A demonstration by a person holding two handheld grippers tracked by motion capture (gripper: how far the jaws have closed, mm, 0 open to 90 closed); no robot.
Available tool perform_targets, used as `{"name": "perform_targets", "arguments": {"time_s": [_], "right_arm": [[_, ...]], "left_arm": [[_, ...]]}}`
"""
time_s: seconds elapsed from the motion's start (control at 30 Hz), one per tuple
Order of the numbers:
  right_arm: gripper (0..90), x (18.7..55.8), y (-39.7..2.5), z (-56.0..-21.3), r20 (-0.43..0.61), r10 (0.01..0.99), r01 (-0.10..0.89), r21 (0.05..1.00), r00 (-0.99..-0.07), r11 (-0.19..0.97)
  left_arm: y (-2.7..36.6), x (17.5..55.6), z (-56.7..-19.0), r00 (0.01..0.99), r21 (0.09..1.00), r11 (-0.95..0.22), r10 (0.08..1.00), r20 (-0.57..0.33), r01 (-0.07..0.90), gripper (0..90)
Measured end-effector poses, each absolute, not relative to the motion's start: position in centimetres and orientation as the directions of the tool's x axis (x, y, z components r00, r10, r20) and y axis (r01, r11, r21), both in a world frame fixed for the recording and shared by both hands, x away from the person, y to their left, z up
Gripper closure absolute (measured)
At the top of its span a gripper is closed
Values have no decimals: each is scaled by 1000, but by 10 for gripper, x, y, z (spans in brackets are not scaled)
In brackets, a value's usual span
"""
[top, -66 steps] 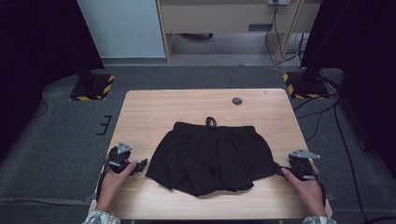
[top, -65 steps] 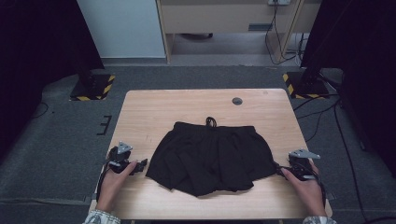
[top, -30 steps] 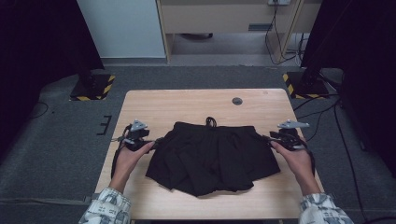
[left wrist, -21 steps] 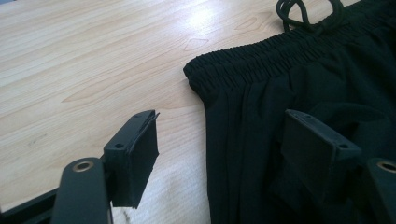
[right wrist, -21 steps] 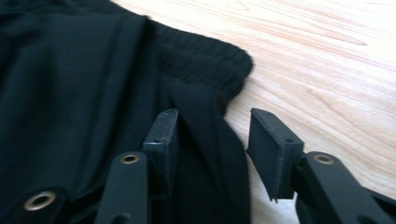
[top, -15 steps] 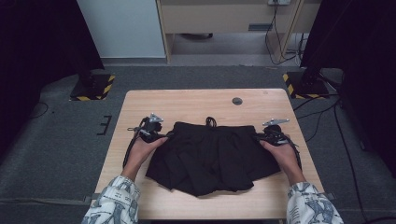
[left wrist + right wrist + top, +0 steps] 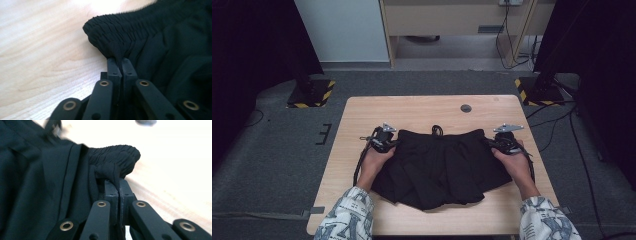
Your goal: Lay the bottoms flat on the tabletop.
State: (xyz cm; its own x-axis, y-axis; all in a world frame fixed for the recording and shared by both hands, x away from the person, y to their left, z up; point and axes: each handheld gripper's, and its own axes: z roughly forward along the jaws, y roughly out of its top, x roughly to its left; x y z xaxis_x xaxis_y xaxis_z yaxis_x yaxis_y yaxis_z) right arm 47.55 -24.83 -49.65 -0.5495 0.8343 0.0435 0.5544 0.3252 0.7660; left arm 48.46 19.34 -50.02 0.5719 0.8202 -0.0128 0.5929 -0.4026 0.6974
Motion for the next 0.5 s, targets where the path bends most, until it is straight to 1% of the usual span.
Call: {"name": "perform_targets", "arguments": {"time_s": [0.17, 0.23, 0.3, 0.4, 0.5], "right_arm": [[887, 461, -250, -458, 22, 820, 469, 829, -572, 304], [887, 453, -249, -438, 4, 816, 427, 854, -578, 298], [888, 448, -248, -419, -20, 812, 387, 872, -583, 299], [888, 439, -247, -392, -55, 811, 326, 898, -582, 295], [888, 434, -247, -367, -78, 812, 281, 915, -579, 288]], "left_arm": [[199, 465, -462, 570, 794, -358, 821, 18, 491, 881], [200, 457, -446, 569, 824, -343, 822, 31, 450, 881], [202, 451, -433, 567, 845, -332, 823, 41, 420, 881], [206, 445, -408, 560, 882, -286, 828, 32, 374, 880], [207, 442, -387, 560, 896, -282, 827, 47, 342, 880]]}}
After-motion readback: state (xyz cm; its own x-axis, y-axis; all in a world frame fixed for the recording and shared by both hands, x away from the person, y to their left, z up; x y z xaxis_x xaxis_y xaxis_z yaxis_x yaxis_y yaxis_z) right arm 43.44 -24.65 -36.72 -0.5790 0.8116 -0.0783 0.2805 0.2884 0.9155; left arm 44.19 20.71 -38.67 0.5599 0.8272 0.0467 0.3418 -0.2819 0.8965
